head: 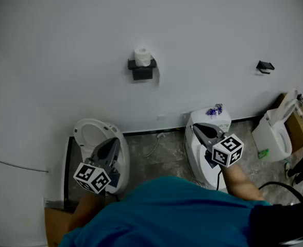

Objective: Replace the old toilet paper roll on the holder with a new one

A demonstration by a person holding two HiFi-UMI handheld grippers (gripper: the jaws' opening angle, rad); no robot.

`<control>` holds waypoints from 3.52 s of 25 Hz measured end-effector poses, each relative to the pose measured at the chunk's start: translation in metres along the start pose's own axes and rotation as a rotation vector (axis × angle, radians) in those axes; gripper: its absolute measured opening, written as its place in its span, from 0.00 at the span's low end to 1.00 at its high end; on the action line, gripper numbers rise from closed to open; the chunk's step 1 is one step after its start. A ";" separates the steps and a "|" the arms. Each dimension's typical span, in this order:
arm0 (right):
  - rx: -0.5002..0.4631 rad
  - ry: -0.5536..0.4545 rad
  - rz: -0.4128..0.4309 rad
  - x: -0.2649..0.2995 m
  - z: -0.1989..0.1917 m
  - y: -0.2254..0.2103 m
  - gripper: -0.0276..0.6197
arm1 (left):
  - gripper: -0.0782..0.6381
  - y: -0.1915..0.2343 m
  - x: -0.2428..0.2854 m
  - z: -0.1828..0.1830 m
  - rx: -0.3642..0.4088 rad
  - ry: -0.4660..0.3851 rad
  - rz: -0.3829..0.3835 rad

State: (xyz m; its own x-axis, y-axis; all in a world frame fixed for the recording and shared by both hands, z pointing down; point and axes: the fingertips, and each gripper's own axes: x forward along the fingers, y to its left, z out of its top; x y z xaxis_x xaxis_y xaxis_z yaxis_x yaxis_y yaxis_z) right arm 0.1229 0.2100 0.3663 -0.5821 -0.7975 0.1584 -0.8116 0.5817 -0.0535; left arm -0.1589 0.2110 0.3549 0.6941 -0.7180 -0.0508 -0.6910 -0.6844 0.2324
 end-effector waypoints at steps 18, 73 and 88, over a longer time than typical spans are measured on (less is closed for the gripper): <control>-0.012 -0.015 0.048 -0.018 0.003 -0.019 0.05 | 0.12 -0.023 0.028 -0.003 -0.003 0.003 0.007; -0.017 -0.020 0.140 0.287 0.041 -0.125 0.05 | 0.12 0.228 0.230 -0.009 -0.030 0.144 -0.122; -0.012 -0.106 0.447 0.321 0.073 -0.247 0.05 | 0.12 0.228 0.343 -0.033 -0.026 0.127 0.177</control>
State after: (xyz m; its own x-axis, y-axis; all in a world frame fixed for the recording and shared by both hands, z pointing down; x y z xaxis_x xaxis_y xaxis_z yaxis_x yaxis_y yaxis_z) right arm 0.1331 -0.2017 0.3588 -0.8772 -0.4796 0.0209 -0.4796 0.8736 -0.0822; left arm -0.0718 -0.1873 0.4225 0.5834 -0.8039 0.1155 -0.8000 -0.5444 0.2523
